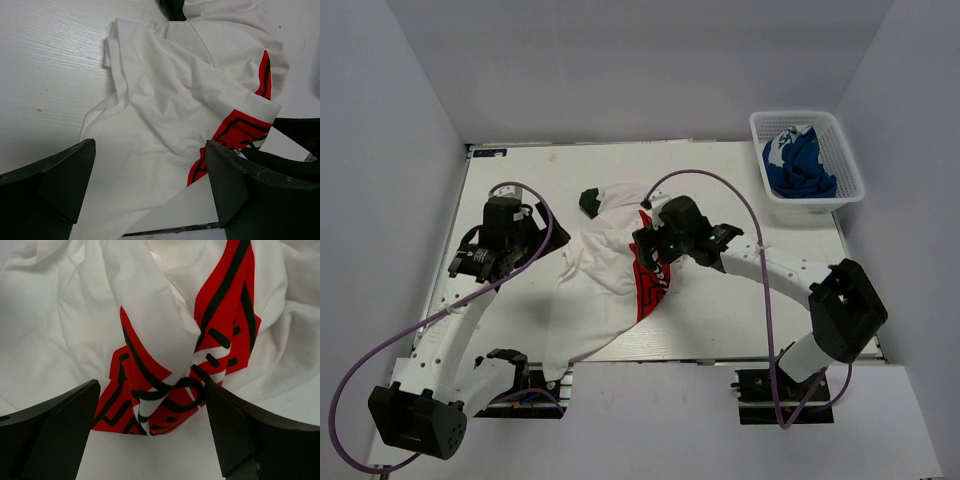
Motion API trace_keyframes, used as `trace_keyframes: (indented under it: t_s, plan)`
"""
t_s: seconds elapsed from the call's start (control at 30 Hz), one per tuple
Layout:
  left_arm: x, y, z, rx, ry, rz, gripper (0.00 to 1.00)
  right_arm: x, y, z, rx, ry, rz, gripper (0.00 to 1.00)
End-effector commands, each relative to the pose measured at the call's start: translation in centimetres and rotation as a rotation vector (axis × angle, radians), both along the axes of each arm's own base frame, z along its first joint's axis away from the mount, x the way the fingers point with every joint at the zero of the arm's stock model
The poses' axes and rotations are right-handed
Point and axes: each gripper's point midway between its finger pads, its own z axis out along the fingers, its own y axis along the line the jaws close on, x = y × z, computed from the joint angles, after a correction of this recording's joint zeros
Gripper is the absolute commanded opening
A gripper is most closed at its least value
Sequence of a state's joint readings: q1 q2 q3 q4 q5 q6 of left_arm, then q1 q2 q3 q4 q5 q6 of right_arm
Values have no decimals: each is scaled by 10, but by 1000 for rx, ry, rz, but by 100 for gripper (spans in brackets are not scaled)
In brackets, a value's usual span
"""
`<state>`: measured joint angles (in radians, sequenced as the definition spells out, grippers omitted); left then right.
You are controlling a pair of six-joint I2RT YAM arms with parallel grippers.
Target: Fold and stack the t-shirts
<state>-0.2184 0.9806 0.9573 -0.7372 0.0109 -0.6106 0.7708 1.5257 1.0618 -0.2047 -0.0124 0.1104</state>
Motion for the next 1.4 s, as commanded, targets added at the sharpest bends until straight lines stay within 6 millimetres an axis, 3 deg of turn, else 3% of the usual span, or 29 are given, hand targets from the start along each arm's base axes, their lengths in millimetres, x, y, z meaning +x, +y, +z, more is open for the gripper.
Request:
trace_keyframes:
  t_s: [0.0, 0.1, 0.2, 0.23, 0.27, 0.3, 0.37, 0.43, 0.47, 0.5, 0.57, 0.67, 0.7, 0.77, 0.8, 0.87, 0.9, 0.97, 1.0, 1.03, 1.07, 1.1, 1.13, 1.2, 1.23, 1.37]
  plan:
    - [-4, -2, 1, -6, -8, -14, 100, 16, 5, -10, -24, -53, -77, 90]
    - [-4, -2, 1, -6, -8, -14, 100, 22, 13, -18, -13, -57, -81, 89]
    - [-6, 0, 1, -5, -6, 1, 100, 34, 25, -2, 8, -95, -77, 36]
    - [-6, 0, 1, -5, -6, 1, 100, 38, 27, 8, 18, -114, -78, 4]
    - [-7, 0, 4, -7, -15, 1, 100, 44, 24, 15, 11, -138, -105, 0]
    - [-7, 0, 4, -7, -15, 1, 100, 46, 23, 40, 55, -169, -126, 0]
    - [-7, 2, 6, -4, -27, 8, 100, 56, 18, 72, 98, -235, -173, 0]
    - [-8, 4, 5, 4, -19, 15, 100, 59, 7, 133, 190, -357, -217, 0]
    - [-9, 4, 7, 2, -28, 15, 100, 63, -2, 174, 243, -445, -245, 0]
    - [-9, 4, 7, 2, -28, 15, 100, 65, -7, 192, 262, -488, -267, 0]
    - [-8, 4, 11, 0, -37, 15, 100, 65, -26, 261, 371, -629, -320, 0]
    - [-5, 3, 12, 3, -25, 15, 100, 69, -52, 318, 401, -754, -401, 0]
    - [-5, 2, 9, 0, -12, 8, 100, 70, -67, 352, 409, -829, -437, 0]
    - [-2, 1, 9, -1, -15, 8, 100, 77, -76, 366, 394, -866, -473, 0]
    - [-2, -1, 9, -9, -13, -1, 100, 81, -92, 395, 382, -938, -521, 0]
    - [2, -2, 5, -6, -3, -1, 100, 95, -114, 407, 340, -979, -621, 0]
    - [2, -2, 5, -6, -3, -1, 100, 100, -128, 432, 339, -1038, -664, 0]
    - [5, -3, 3, -3, 11, -1, 100, 117, -147, 446, 282, -1084, -733, 0]
    - [8, -3, 4, -3, 14, -1, 100, 118, -163, 467, 293, -1122, -776, 0]
    - [9, -4, 8, -5, 3, -1, 100, 124, -180, 473, 263, -1147, -813, 0]
    - [11, -4, 4, -2, 18, -1, 100, 127, -185, 490, 275, -1179, -832, 0]
    - [12, -4, 8, -4, 8, -1, 100, 138, -189, 490, 256, -1186, -856, 0]
    - [13, -5, 4, -1, 21, -1, 100, 128, -221, 524, 288, -1257, -925, 0]
    - [17, -4, 5, 6, 23, 6, 100, 149, -229, 522, 248, -1286, -963, 0]
    - [19, -4, 5, 6, 26, 6, 100, 150, -251, 534, 224, -1342, -1005, 0]
    - [26, -4, 5, 22, 33, 7, 100, 171, -286, 537, 164, -1427, -1026, 0]
